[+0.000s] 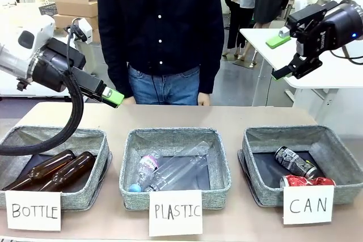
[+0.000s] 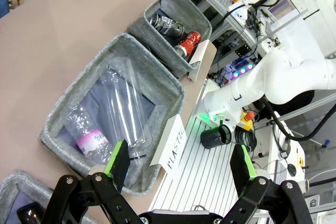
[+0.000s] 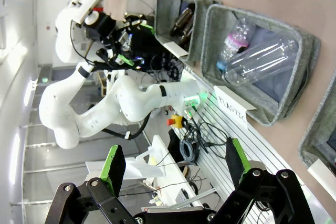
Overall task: Sort the can waste into the basket.
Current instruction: Pick up the can waste from the table and place it in the right Fabric basket.
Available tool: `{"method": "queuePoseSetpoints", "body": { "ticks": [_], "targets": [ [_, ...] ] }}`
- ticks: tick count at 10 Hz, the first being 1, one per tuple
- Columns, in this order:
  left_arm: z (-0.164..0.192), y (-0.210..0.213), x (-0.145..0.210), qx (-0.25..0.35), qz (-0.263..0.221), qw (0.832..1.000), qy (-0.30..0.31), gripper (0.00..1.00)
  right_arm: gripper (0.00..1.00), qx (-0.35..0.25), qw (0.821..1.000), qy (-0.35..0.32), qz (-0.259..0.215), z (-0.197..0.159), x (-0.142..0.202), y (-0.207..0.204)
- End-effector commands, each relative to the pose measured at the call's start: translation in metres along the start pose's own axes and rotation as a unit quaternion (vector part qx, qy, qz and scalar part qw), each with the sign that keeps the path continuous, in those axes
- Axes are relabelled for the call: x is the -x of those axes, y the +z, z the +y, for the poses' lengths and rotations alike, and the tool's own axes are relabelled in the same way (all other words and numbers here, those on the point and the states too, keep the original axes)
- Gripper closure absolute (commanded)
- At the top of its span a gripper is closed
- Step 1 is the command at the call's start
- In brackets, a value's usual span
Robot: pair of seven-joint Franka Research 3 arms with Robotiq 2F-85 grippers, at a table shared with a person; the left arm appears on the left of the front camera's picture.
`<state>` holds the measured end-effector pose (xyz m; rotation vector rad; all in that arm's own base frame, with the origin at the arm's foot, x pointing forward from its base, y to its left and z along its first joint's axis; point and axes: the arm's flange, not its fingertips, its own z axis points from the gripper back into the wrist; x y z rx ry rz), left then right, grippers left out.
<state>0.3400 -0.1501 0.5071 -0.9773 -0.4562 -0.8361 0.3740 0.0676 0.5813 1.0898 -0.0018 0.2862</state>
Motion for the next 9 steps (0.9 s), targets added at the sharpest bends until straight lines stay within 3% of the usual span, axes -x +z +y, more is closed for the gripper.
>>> {"method": "queuePoseSetpoints", "body": {
  "ticks": [1, 9],
  "targets": [
    [-0.0016, 0.004, -0.0015, -0.001, 0.003, 1.0, 0.003, 0.0, 0.0, -0.008, 1.0, 0.008, -0.004, -0.0015, 0.0003, 0.0013],
    [-0.0016, 0.004, -0.0015, -0.001, 0.003, 1.0, 0.003, 0.0, 0.0, -0.008, 1.0, 0.008, -0.004, -0.0015, 0.0003, 0.0013]
  ]
}}
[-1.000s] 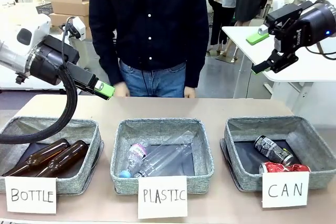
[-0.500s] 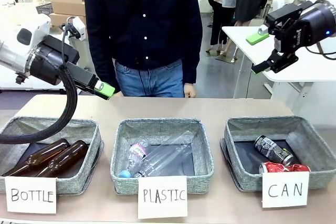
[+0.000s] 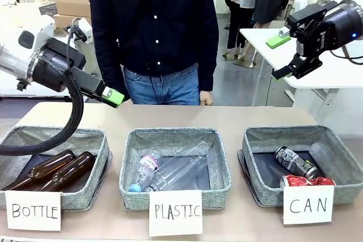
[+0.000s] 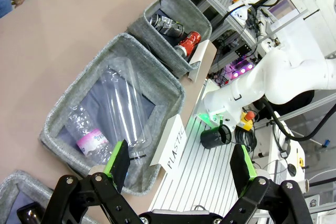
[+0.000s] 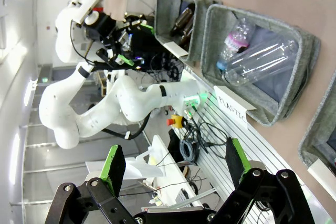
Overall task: Sort the can waste into the basket.
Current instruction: Pick up the can waste from the table and place it in the right Fabric basket.
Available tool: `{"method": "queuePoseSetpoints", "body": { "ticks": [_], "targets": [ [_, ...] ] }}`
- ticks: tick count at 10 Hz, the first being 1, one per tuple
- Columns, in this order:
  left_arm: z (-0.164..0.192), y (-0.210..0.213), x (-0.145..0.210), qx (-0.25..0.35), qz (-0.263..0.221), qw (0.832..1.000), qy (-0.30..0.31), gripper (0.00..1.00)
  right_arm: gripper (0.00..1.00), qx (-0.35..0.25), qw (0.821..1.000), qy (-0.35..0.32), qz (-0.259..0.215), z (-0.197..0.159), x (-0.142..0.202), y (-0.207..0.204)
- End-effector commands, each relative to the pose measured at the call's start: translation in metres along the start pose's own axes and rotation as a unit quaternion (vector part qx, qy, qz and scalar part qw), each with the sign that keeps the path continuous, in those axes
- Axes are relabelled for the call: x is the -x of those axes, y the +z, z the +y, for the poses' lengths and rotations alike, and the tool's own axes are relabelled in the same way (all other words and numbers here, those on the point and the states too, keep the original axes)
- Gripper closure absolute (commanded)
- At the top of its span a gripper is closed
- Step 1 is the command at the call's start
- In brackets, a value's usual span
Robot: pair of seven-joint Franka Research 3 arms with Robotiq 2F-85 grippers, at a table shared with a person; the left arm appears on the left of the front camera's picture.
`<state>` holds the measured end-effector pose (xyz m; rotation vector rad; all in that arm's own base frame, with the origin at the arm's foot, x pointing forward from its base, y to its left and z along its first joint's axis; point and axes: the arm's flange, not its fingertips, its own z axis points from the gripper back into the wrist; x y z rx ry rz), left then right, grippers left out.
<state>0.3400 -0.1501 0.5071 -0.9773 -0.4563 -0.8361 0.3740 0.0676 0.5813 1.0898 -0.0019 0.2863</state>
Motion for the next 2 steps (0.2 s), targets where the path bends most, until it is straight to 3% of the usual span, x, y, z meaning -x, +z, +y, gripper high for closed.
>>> {"method": "queuePoseSetpoints", "body": {
  "ticks": [1, 2],
  "targets": [
    [-0.0016, 0.004, -0.0015, -0.001, 0.003, 1.0, 0.003, 0.0, 0.0, -0.008, 1.0, 0.008, -0.004, -0.0015, 0.0003, 0.0013],
    [-0.0016, 0.004, -0.0015, -0.001, 0.003, 1.0, 0.003, 0.0, 0.0, -0.008, 1.0, 0.008, -0.004, -0.0015, 0.0003, 0.0013]
  ]
}}
